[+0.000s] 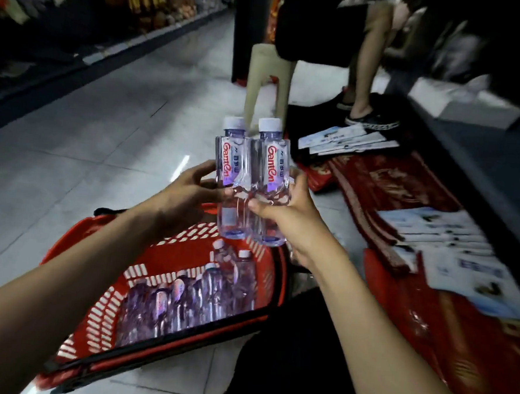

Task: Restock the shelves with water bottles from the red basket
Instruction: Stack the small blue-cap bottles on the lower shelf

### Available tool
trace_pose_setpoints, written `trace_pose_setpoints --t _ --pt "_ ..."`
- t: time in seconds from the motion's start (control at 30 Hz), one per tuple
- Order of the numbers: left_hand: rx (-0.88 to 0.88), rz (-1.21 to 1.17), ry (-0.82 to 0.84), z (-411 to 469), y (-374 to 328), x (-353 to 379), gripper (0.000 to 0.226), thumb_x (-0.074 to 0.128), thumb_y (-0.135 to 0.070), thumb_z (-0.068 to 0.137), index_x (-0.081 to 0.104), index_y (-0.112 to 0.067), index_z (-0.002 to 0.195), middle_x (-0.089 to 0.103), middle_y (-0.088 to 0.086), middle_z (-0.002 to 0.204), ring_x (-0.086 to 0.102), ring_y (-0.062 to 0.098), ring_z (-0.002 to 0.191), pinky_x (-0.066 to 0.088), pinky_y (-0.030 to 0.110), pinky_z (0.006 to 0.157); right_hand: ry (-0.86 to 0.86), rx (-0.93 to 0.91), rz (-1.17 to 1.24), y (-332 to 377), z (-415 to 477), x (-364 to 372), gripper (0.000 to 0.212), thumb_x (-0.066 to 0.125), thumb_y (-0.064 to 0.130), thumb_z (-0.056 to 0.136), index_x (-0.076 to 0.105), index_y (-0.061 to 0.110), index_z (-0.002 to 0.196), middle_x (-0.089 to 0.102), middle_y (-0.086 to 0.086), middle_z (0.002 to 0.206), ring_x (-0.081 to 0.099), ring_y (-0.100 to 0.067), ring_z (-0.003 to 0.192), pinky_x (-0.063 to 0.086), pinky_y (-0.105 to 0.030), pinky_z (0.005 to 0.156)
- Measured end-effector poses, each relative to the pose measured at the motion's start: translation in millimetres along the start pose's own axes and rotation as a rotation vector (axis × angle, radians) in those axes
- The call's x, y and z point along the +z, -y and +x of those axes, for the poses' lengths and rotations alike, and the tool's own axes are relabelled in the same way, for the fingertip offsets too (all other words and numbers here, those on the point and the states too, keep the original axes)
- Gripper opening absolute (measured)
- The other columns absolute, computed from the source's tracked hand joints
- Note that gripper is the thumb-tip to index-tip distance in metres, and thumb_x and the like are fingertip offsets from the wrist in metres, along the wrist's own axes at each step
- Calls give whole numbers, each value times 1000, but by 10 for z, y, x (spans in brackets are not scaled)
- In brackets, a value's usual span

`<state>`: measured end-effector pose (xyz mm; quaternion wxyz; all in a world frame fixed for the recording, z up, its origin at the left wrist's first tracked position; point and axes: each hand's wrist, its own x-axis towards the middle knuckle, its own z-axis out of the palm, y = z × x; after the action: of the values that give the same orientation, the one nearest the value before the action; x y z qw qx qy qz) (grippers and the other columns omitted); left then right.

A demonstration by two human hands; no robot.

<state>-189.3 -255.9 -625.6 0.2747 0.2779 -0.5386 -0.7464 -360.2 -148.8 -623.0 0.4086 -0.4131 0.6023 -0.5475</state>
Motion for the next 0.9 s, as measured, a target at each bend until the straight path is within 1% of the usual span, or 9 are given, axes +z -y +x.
trace_pose_setpoints --t 0.1,0.2,0.3,0.5,0.57,0.67,0.8,0.87,0.9 --pt "68 19 129 91 -124 635 55 66 -1 71 64 -23 121 70 11 110 70 25 97 59 45 75 -176 -89 -9 251 -387 -446 70 78 8 70 40 28 126 67 3 120 66 -11 108 49 -43 102" --pt "126 61 283 137 -175 1326 55 66 -4 73 59 -22 125 65 9 113 64 23 100 53 49 83 -382 -153 -44 446 -864 -875 64 78 3 71 48 23 124 69 3 114 67 -13 105 49 -41 101" --pt "177 34 453 133 -134 2043 49 64 0 81 59 -22 124 71 4 106 69 20 93 57 44 77 -576 -202 -78 592 -1402 -1257 64 77 -1 73 50 16 127 70 -1 115 67 -17 105 49 -44 101" --pt "171 -48 675 -130 186 3460 61 62 4 74 49 -2 133 63 26 115 59 37 111 48 46 98 -966 -238 -212 635 -2518 -1866 64 79 3 72 49 16 126 70 3 113 68 -11 102 52 -43 97" --pt "180 -49 723 -238 336 3870 57 61 7 73 51 -2 129 73 10 99 64 25 96 51 36 93 -1069 -248 -241 569 -2850 -2024 62 80 4 74 50 18 126 71 6 111 68 -6 100 54 -38 95" --pt "174 -35 819 -347 616 4385 53 56 18 82 52 -5 129 74 -3 91 65 19 93 50 37 93 -1204 -273 -305 403 -3270 -2228 57 78 7 77 50 28 121 69 10 111 66 -5 101 54 -36 92" --pt "158 -42 919 -490 974 4935 55 56 20 82 50 0 133 72 -1 94 64 16 95 52 31 91 -1397 -272 -335 84 -3635 -2423 67 77 18 82 41 35 136 50 38 116 50 23 102 42 -1 80" --pt "154 -26 956 -530 1120 5152 51 56 21 82 52 -5 126 72 -9 90 65 7 92 54 22 83 -1519 -229 -404 -94 -3747 -2510 75 78 25 82 35 29 144 38 21 128 40 25 102 29 10 78" --pt "131 -27 948 -536 1201 5236 53 57 21 82 51 -2 129 72 -6 97 64 8 98 53 26 88 -1570 -212 -444 -173 -3800 -2548 76 79 26 81 36 30 143 34 12 132 39 19 104 27 11 78"
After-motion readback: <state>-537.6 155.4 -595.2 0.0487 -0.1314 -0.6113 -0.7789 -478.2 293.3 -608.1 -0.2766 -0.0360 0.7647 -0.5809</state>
